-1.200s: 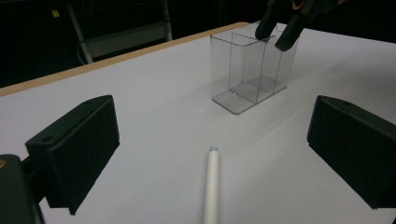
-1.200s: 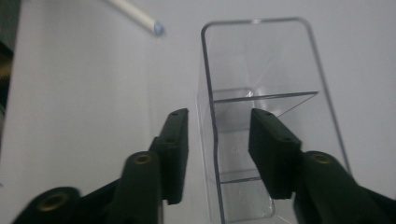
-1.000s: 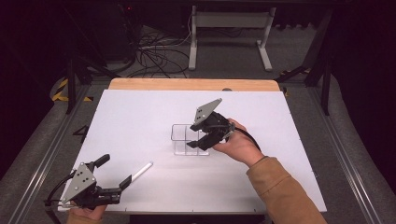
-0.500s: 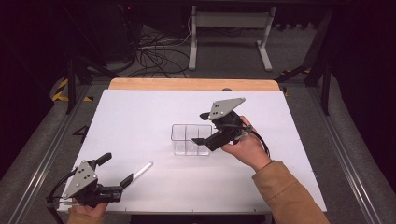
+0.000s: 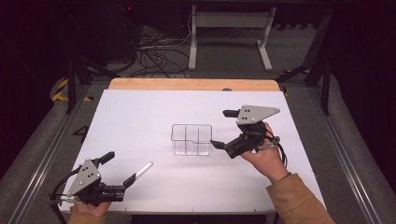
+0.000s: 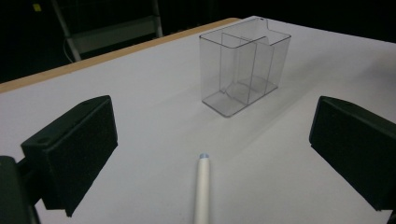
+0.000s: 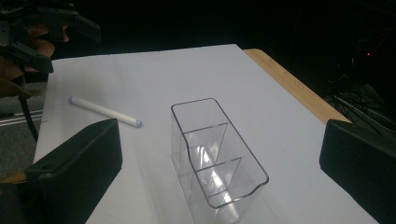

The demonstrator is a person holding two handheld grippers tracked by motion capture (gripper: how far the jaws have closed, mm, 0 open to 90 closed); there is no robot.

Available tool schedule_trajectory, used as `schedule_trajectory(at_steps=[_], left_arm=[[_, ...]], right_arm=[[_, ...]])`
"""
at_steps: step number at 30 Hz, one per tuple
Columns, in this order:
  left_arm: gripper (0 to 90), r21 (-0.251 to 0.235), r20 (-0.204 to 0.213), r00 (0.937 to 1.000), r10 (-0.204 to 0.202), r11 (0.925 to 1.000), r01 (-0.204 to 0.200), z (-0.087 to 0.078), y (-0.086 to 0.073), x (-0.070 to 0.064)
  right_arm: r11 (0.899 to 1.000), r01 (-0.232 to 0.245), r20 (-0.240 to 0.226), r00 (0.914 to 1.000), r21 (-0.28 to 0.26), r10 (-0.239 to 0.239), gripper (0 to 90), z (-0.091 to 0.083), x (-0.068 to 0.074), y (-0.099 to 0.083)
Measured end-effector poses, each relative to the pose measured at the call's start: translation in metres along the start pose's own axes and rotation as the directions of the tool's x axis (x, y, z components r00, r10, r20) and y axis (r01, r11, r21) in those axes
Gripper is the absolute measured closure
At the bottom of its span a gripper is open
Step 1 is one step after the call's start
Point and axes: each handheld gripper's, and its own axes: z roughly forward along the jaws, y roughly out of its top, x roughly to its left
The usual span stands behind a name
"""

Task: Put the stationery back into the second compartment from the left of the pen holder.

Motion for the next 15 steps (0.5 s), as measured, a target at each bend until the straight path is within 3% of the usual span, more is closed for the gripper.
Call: schedule_trajectory(at_steps=[9, 15], left_arm=[[2.0, 0.009, 0.008, 1.0000, 0.002, 1.0000, -0.002, 0.000, 0.004, 0.002], [3.0, 0.012, 0.013, 0.9992, 0.037, 0.9992, -0.038, -0.002, 0.012, -0.003]], right_arm=[[0.999, -0.023, 0.055, 0.9982, -0.037, 0.025, 0.0, -0.024, 0.007, -0.021], [0.994, -0.092, 0.092, 0.9909, -0.062, 0.098, 0.6, -0.041, 0.016, -0.054]])
